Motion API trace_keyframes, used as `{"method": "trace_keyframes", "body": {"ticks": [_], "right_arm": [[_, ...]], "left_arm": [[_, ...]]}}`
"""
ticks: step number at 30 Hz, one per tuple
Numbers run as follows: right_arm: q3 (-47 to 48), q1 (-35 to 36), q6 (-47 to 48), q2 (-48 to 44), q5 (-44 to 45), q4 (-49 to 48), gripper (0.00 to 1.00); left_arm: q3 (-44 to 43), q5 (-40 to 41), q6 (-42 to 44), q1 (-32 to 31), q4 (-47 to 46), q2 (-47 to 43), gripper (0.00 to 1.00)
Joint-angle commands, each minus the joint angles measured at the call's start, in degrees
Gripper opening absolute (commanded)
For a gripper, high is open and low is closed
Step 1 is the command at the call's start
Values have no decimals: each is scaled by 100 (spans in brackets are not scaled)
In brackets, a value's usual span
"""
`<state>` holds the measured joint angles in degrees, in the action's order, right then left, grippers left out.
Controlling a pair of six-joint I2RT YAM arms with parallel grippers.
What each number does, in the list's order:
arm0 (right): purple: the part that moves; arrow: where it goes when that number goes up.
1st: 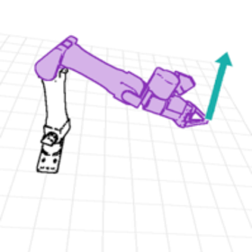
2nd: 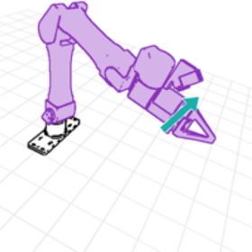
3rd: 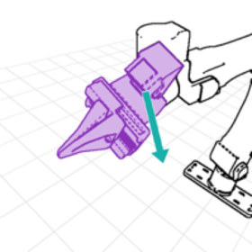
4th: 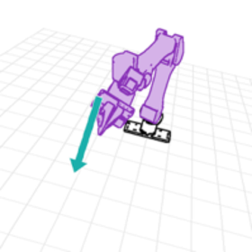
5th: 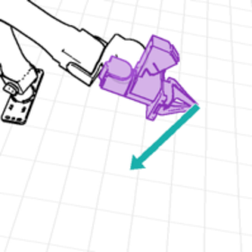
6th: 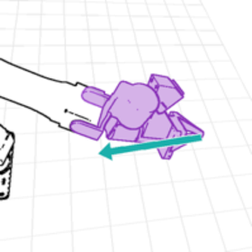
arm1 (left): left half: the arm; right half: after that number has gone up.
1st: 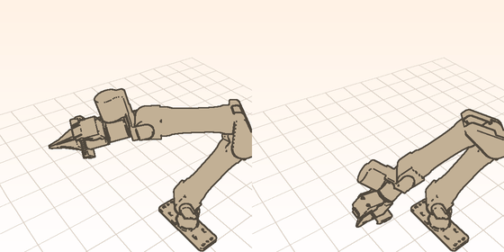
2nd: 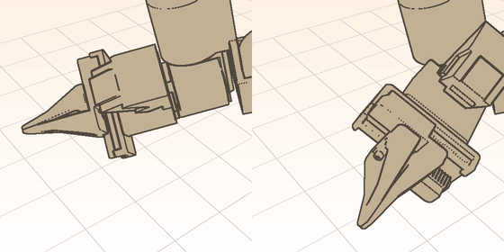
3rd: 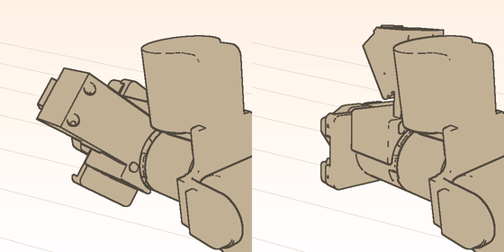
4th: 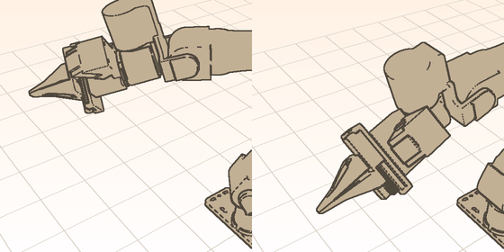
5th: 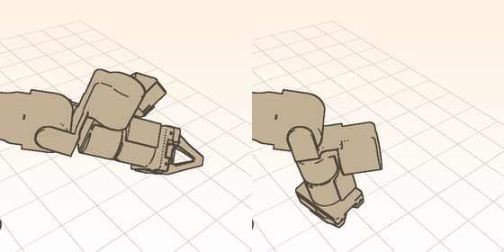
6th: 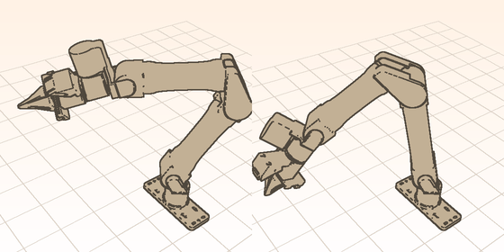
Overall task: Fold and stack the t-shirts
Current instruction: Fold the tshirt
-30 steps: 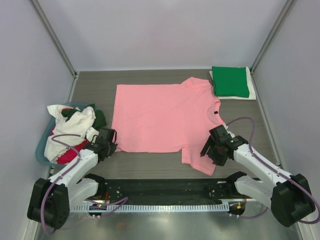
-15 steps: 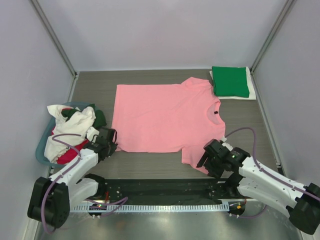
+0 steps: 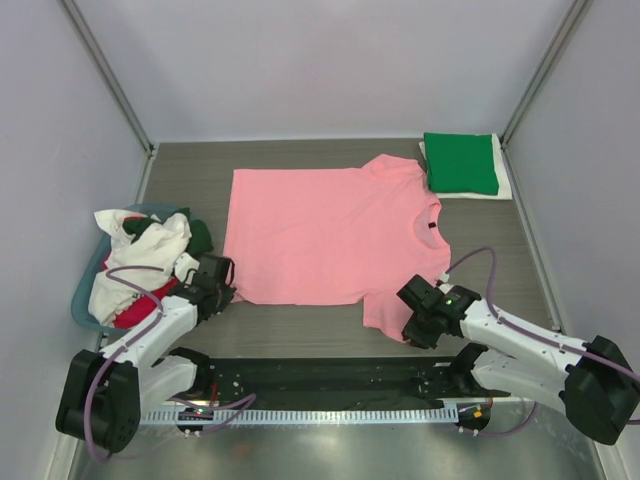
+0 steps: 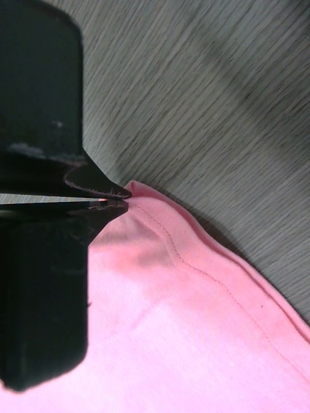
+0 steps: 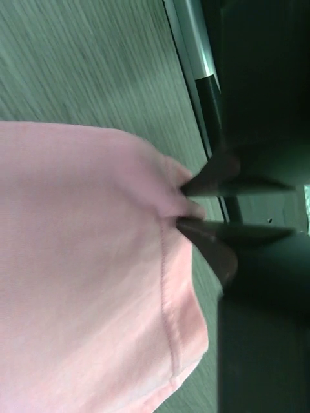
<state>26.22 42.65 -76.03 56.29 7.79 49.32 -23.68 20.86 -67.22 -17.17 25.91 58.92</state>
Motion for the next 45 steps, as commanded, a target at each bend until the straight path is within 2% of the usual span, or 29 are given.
{"method": "trace_keyframes", "body": {"ticks": [1, 5, 9, 12, 17, 20, 24, 29, 35, 45], "right_arm": [[-231, 15, 35, -57, 653, -511, 22], [-4, 15, 255, -153, 785, -415, 2], [409, 15, 422, -285, 864, 7, 1], [743, 15, 536, -399, 917, 358, 1], [1226, 15, 659, -786, 1180, 772, 1], [1700, 15, 1010, -673, 1452, 816, 1], [2342, -11, 1494, -138, 1857, 790, 1], [3238, -502, 2397, 443, 2130, 614, 1], [3986, -1416, 3304, 1251, 1691, 43, 1], [4998, -1892, 4034, 2517, 1567, -317, 1]], "left_arm": [[-84, 41, 34, 29, -104, 15, 0], [-137, 32, 42, 29, 159, -345, 0], [-338, 49, -36, 29, 931, -1099, 0], [-575, 58, -37, 29, 1853, -1521, 0], [-874, 76, -28, 29, 2471, -2059, 0], [-1155, 120, 33, 29, 2621, -2113, 0], [-1621, 172, 287, 29, 2560, -1613, 0], [-2210, 243, 648, 29, 2507, -672, 0], [-2922, 252, 1105, 135, 2296, 356, 0], [-3828, 182, 1677, 670, 1918, 1737, 0]]}}
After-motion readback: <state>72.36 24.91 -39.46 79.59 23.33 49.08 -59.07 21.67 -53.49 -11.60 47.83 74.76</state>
